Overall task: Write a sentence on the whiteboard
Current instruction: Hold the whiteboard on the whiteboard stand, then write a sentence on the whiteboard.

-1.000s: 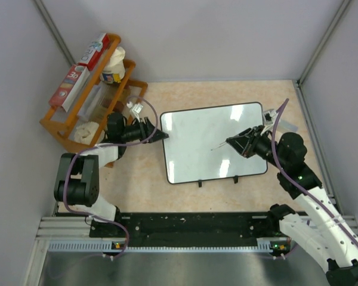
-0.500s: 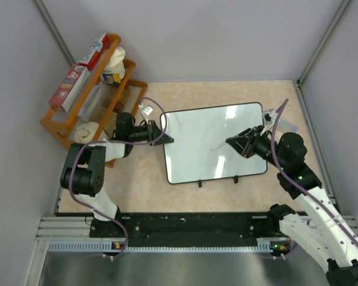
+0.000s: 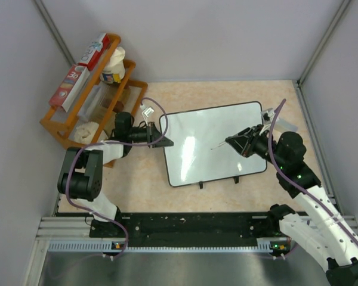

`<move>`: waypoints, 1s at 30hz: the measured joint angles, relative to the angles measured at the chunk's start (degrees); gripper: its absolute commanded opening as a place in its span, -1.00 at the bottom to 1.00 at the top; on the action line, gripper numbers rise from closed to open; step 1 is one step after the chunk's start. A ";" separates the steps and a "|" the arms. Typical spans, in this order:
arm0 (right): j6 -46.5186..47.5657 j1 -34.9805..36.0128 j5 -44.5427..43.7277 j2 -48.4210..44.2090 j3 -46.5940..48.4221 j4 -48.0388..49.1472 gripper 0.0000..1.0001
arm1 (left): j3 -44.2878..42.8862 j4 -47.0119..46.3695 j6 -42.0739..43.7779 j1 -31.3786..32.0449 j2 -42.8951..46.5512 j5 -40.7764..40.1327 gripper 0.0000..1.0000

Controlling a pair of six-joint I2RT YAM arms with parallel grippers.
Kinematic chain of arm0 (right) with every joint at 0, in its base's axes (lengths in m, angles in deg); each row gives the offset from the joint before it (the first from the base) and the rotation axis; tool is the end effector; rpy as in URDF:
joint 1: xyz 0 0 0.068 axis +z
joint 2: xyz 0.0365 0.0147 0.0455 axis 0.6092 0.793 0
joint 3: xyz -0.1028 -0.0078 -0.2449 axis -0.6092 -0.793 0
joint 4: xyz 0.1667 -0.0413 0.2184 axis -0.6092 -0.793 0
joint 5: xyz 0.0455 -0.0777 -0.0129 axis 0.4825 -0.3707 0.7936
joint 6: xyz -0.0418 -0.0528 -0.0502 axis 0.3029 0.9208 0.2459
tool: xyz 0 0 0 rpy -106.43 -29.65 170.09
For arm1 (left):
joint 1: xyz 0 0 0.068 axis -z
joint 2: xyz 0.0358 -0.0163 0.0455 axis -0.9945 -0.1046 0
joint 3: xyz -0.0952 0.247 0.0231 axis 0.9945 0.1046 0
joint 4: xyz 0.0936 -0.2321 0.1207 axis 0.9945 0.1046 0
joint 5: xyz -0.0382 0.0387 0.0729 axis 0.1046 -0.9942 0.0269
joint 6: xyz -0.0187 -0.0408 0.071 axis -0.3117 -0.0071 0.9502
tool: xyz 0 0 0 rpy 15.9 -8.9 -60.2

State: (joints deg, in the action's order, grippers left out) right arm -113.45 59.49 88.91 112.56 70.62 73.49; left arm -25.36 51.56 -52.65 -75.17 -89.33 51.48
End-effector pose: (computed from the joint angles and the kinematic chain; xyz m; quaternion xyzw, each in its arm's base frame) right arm 0.2003 0.1115 0.3211 -0.0947 0.7339 0.4091 0.5339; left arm 0.3305 -0.1212 0.1656 0.1927 0.7306 -0.5949 0.2741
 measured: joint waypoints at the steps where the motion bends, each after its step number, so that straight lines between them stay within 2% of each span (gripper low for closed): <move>1: 0.26 0.00 0.02 0.00 0.00 0.04 -1.00 | -0.09 1.11 0.90 0.15 0.17 -0.04 -1.00; 12: 1.25 0.00 0.24 1.09 0.00 1.25 -1.00 | -0.81 8.15 7.04 2.14 2.95 -1.55 -1.00; 30: 3.02 0.09 -0.28 5.35 0.61 1.57 -1.00 | 1.77 8.39 7.45 3.04 6.01 -3.45 -1.00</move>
State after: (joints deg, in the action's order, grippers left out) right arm -110.44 59.57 88.62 117.91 71.23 75.06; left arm -23.59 59.95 -45.19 -72.14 -83.32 48.02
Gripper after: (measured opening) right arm 0.136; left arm 0.079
